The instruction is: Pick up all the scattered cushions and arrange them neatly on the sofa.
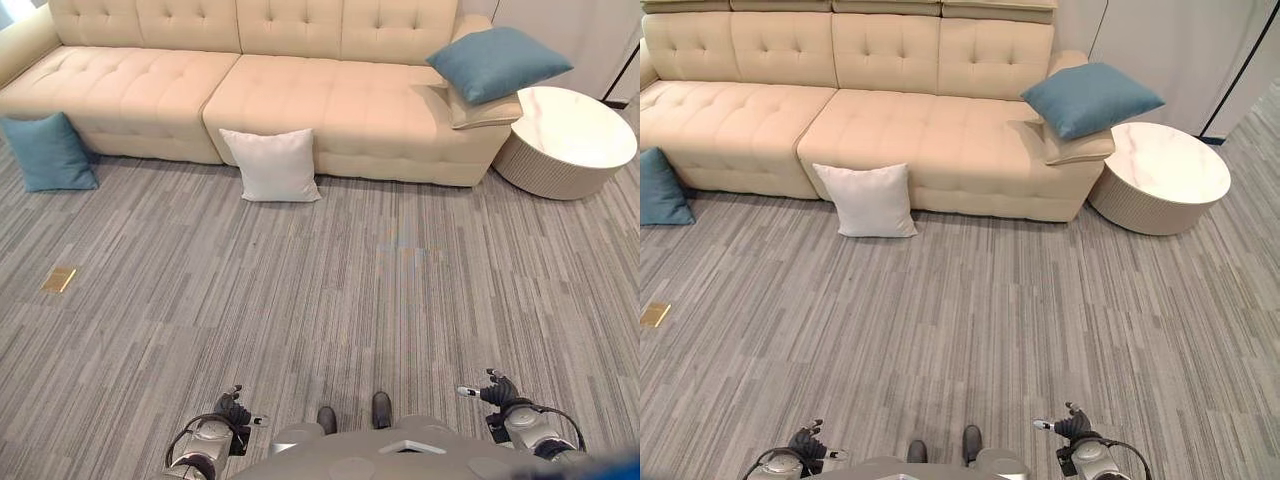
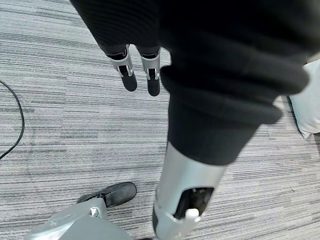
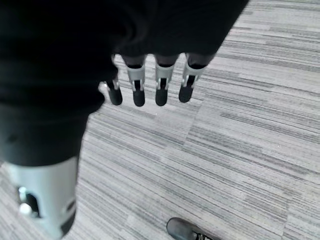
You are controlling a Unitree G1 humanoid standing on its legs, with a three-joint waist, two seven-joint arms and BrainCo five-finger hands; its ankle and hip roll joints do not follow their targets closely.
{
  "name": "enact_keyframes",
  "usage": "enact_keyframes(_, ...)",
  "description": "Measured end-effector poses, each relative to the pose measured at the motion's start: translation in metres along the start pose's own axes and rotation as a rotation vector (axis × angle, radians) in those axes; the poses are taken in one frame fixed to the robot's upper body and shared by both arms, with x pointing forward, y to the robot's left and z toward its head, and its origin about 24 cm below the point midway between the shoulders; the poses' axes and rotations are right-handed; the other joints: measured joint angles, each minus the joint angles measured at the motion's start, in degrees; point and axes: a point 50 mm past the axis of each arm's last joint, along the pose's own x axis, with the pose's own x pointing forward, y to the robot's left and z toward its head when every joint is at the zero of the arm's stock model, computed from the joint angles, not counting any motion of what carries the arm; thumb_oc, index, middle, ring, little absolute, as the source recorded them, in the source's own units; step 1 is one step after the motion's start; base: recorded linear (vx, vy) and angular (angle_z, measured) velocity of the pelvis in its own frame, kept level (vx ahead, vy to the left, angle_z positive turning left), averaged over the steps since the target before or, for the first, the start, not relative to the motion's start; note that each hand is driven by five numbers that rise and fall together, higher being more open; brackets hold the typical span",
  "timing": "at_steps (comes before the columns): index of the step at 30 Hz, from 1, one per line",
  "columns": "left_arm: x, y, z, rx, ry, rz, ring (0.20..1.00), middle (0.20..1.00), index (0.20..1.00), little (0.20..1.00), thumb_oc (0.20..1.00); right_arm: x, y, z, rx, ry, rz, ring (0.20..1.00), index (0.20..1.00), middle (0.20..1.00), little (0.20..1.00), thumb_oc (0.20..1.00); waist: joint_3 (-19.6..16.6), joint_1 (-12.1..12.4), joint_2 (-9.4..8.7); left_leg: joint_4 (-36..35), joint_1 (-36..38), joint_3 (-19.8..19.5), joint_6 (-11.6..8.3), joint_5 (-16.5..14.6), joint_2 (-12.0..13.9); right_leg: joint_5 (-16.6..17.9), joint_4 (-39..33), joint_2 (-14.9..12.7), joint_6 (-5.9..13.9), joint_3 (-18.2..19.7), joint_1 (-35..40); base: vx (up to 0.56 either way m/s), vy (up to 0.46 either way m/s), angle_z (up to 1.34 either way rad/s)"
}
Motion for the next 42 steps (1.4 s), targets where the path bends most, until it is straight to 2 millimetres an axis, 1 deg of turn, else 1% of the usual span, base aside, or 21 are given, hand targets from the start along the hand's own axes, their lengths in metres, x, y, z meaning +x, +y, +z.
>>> enact_keyframes(12,0.0,-0.01,0.0,0.045,-0.001,-0.032,1.0,1.0,1.0,1.0,1.0,-0.002,0.001,-0.014,-0.006,0.05,0.003,1.0,1.0,1.0,1.0,1.0,-0.6,-0.8,0.38,0.1,-0.4,0.3,-0.27,0.0,0.5,0.0,0.0,0.4,-0.07,0.1,-0.2,-0.02,-0.052,-0.01)
enact_keyframes(13,0.0,-0.01,0.0,0.045,-0.001,-0.032,1.0,1.0,1.0,1.0,1.0,-0.003,0.002,-0.016,-0.006,0.055,0.004,1.0,1.0,1.0,1.0,1.0,-0.5,-0.9,0.44,0.4,-0.7,0.2,-0.59,-0.1,0.7,-0.1,0.0,0.6,-0.15,0.1,-0.4,-0.12,-0.109,0.05)
enact_keyframes(14,0.001,-0.01,0.005,0.046,-0.012,-0.031,1.0,1.0,1.0,1.0,1.0,-0.003,0.002,-0.017,-0.006,0.06,0.004,1.0,1.0,1.0,1.0,1.0,0.0,-0.9,-0.05,3.4,-2.4,-0.1,-2.12,-1.1,0.7,-0.4,0.0,0.6,-0.73,0.1,-1.0,-0.1,-0.074,0.08)
enact_keyframes(17,0.003,-0.012,0.018,0.051,-0.042,-0.035,1.0,1.0,1.0,1.0,1.0,0.0,-0.001,-0.007,-0.005,0.044,-0.005,1.0,1.0,1.0,1.0,1.0,3.4,-0.5,-2.05,12.0,-6.6,-1.0,-4.07,-1.4,-0.4,0.0,0.4,-0.7,-2.38,1.7,-1.6,-0.05,-0.009,-0.17)
enact_keyframes(18,0.003,-0.013,0.02,0.049,-0.047,-0.035,1.0,1.0,1.0,1.0,1.0,0.002,-0.004,-0.001,-0.005,0.029,-0.015,1.0,1.0,1.0,1.0,1.0,3.9,-0.7,-2.3,13.6,-7.5,-2.6,-4.14,-1.6,-1.0,0.3,0.4,-0.9,-2.86,2.5,-1.5,-0.02,0.022,-0.34)
enact_keyframes(19,0.005,-0.015,0.03,0.06,-0.071,-0.042,1.0,1.0,1.0,1.0,1.0,0.002,-0.005,0.001,-0.006,0.028,-0.019,1.0,1.0,1.0,1.0,1.0,4.3,-0.7,-2.48,15.3,-9.2,-7.3,-4.27,-2.4,-2.5,0.9,0.4,-1.6,-3.43,3.6,-1.3,0.01,0.06,-0.36)
enact_keyframes(20,0.005,-0.017,0.035,0.063,-0.085,-0.051,1.0,1.0,1.0,1.0,1.0,0.003,-0.007,0.004,-0.006,0.025,-0.023,1.0,1.0,1.0,1.0,1.0,4.8,-0.6,-2.95,13.9,-9.4,-10.7,-4.18,-2.4,-3.6,1.0,0.4,-2.1,-3.38,4.8,-1.6,0.0,0.054,-0.42)
enact_keyframes(21,0.005,-0.019,0.039,0.064,-0.093,-0.054,1.0,1.0,1.0,1.0,1.0,0.004,-0.007,0.004,-0.006,0.024,-0.025,1.0,1.0,1.0,1.0,1.0,4.7,-0.8,-2.75,11.8,-9.5,-12.2,-3.99,-2.2,-3.3,1.2,0.4,-2.1,-3.26,5.1,-1.6,0.07,0.126,-0.47)
enact_keyframes(23,0.006,-0.02,0.044,0.066,-0.106,-0.057,1.0,1.0,1.0,1.0,1.0,0.003,-0.008,0.001,-0.01,0.032,-0.027,1.0,1.0,1.0,1.0,1.0,4.2,-1.3,-1.2,8.0,-8.4,-12.6,-3.63,-1.4,-1.9,1.3,0.0,-1.1,-2.35,6.9,-2.2,0.1,0.151,-0.57)
enact_keyframes(24,0.006,-0.021,0.04,0.068,-0.095,-0.061,1.0,1.0,1.0,1.0,1.0,0.003,-0.009,0.001,-0.008,0.033,-0.029,1.0,1.0,1.0,1.0,1.0,4.1,-1.5,-0.2,5.7,-6.8,-11.7,-2.81,-1.1,-0.5,1.3,0.1,-0.1,-1.98,7.7,-2.0,0.06,0.22,-0.98)
enact_keyframes(25,0.005,-0.023,0.035,0.072,-0.077,-0.066,1.0,1.0,1.0,1.0,1.0,0.003,-0.006,0.0,-0.001,0.04,-0.024,1.0,1.0,1.0,1.0,1.0,3.6,-1.5,0.18,1.2,-3.6,-8.8,-1.2,1.5,-0.1,1.1,0.4,0.0,-0.87,9.4,-2.1,0.03,0.239,-1.03)
enact_keyframes(27,0.005,-0.028,0.037,0.096,-0.083,-0.077,1.0,1.0,1.0,1.0,1.0,-0.001,0.004,-0.011,-0.006,0.068,0.003,1.0,1.0,1.0,1.0,1.0,3.4,-3.1,0.13,-0.2,-2.3,-5.7,1.16,2.3,-1.8,1.5,2.2,-1.6,1.41,11.1,-3.4,-0.04,0.303,-0.98)
enact_keyframes(28,0.005,-0.028,0.043,0.111,-0.103,-0.08,1.0,1.0,1.0,1.0,1.0,-0.002,0.012,-0.01,-0.01,0.068,0.024,1.0,1.0,1.0,1.0,1.0,3.5,-3.0,0.02,-0.2,-2.3,-3.3,1.45,2.2,-2.4,2.4,4.1,-1.1,2.78,12.0,-5.5,-0.05,0.233,-1.41)
enact_keyframes(29,0.005,-0.025,0.041,0.133,-0.1,-0.078,1.0,1.0,1.0,1.0,1.0,-0.001,0.019,0.001,-0.013,0.042,0.048,1.0,1.0,1.0,1.0,1.0,3.5,-2.0,0.14,-0.2,-2.5,-0.3,1.91,2.3,-1.3,3.5,6.3,-0.5,6.06,12.7,-8.2,-0.02,0.116,-1.6)
enact_keyframes(30,0.006,-0.023,0.041,0.133,-0.098,-0.072,1.0,1.0,1.0,1.0,1.0,0.001,0.022,0.008,-0.009,0.025,0.053,1.0,1.0,1.0,1.0,1.0,3.7,-2.5,0.11,-0.2,-2.4,0.9,2.91,1.5,-1.7,1.6,7.9,-0.8,7.37,11.5,-9.0,-0.02,0.085,-1.42)
enact_keyframes(31,0.006,-0.022,0.049,0.132,-0.119,-0.07,1.0,1.0,1.0,1.0,1.0,0.0,0.023,0.002,-0.013,0.047,0.056,1.0,1.0,1.0,1.0,1.0,3.7,-2.9,-0.2,-0.2,-2.3,2.1,3.81,1.2,-2.9,-0.8,10.2,-2.2,6.97,9.0,-9.7,-0.04,0.054,-0.74)
enact_keyframes(32,0.006,-0.021,0.052,0.132,-0.137,-0.068,1.0,1.0,1.0,1.0,1.0,-0.001,0.023,0.0,-0.017,0.056,0.057,1.0,1.0,1.0,1.0,1.0,3.8,-2.8,-0.3,-0.2,-2.3,3.1,4.01,1.2,-3.3,-1.4,12.0,-2.9,7.08,8.4,-11.2,-0.03,0.009,-0.75)
enact_keyframes(33,0.006,-0.018,0.05,0.134,-0.133,-0.062,1.0,1.0,1.0,1.0,1.0,0.0,0.023,0.003,-0.03,0.046,0.058,1.0,1.0,1.0,1.0,1.0,4.0,-2.0,-0.21,-0.2,-2.3,5.7,4.09,1.2,-3.1,-2.0,15.1,-4.1,7.36,4.6,-13.3,-0.01,-0.024,-0.78)
enact_keyframes(36,0.006,-0.011,0.036,0.122,-0.084,-0.042,1.0,1.0,1.0,1.0,1.0,0.0,0.023,0.007,-0.052,0.028,0.058,1.0,1.0,1.0,1.0,1.0,4.2,-1.6,-1.12,-0.2,-2.3,6.9,3.15,0.7,-2.7,-2.2,15.6,-8.1,7.08,-3.7,-12.5,0.03,-0.072,-0.39)
enact_keyframes(39,0.005,-0.006,0.021,0.112,-0.035,-0.03,1.0,1.0,1.0,1.0,1.0,0.0,0.02,0.004,-0.034,0.036,0.049,1.0,1.0,1.0,1.0,1.0,4.4,-1.1,-1.31,-0.2,-1.4,6.1,1.33,0.3,-0.7,-2.3,11.9,-6.2,6.11,-4.8,-9.4,0.12,-0.167,0.01)
enact_keyframes(42,0.004,-0.007,0.015,0.109,-0.021,-0.032,1.0,1.0,1.0,1.0,1.0,-0.003,0.021,-0.01,-0.026,0.074,0.05,1.0,1.0,1.0,1.0,1.0,3.2,-0.9,-1.18,2.5,-1.9,4.4,-1.22,-1.0,1.9,-3.7,10.6,-3.1,2.57,-4.5,-7.1,0.08,-0.179,0.24)
